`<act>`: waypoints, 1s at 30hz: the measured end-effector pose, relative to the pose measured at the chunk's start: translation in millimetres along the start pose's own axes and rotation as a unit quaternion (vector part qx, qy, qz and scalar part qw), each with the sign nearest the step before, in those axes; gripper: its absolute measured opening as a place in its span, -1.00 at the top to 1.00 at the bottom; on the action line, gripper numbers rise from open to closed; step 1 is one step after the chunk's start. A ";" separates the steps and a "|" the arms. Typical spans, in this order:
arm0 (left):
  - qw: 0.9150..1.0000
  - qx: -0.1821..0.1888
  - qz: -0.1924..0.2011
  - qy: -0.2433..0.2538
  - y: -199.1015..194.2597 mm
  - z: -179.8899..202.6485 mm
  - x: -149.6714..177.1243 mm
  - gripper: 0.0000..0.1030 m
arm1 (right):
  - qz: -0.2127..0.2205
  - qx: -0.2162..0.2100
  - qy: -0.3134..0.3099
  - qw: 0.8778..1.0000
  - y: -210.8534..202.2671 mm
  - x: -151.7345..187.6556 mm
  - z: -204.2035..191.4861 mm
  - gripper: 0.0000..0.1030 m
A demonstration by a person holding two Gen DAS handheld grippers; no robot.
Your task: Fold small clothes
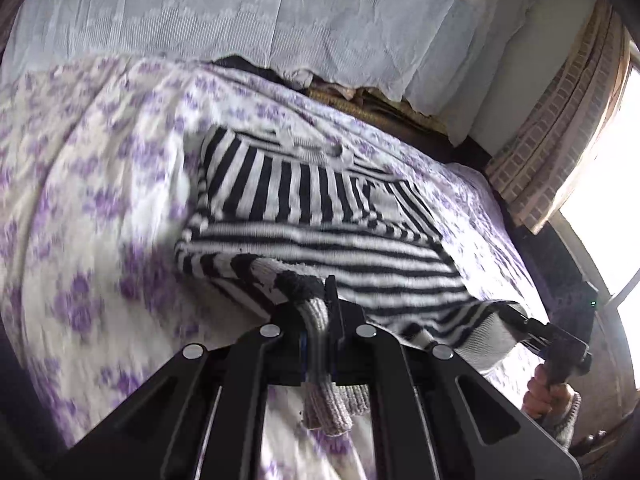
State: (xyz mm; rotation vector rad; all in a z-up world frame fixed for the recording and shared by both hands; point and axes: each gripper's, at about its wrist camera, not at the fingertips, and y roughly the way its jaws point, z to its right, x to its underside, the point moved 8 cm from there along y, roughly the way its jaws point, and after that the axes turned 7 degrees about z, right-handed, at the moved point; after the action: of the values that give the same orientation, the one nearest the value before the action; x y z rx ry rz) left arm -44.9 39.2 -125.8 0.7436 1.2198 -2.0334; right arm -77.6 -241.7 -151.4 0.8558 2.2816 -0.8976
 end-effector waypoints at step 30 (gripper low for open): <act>0.996 -0.094 0.005 -0.008 112.6 -41.9 -109.8 0.88 | -0.007 0.059 -0.044 0.997 127.0 -133.4 15.3 0.83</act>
State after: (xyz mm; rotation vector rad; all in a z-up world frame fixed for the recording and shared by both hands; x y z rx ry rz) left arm 116.1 62.4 -122.2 0.6410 1.3720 -1.8809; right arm 104.4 -227.4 -122.0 0.8336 2.1792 -1.0633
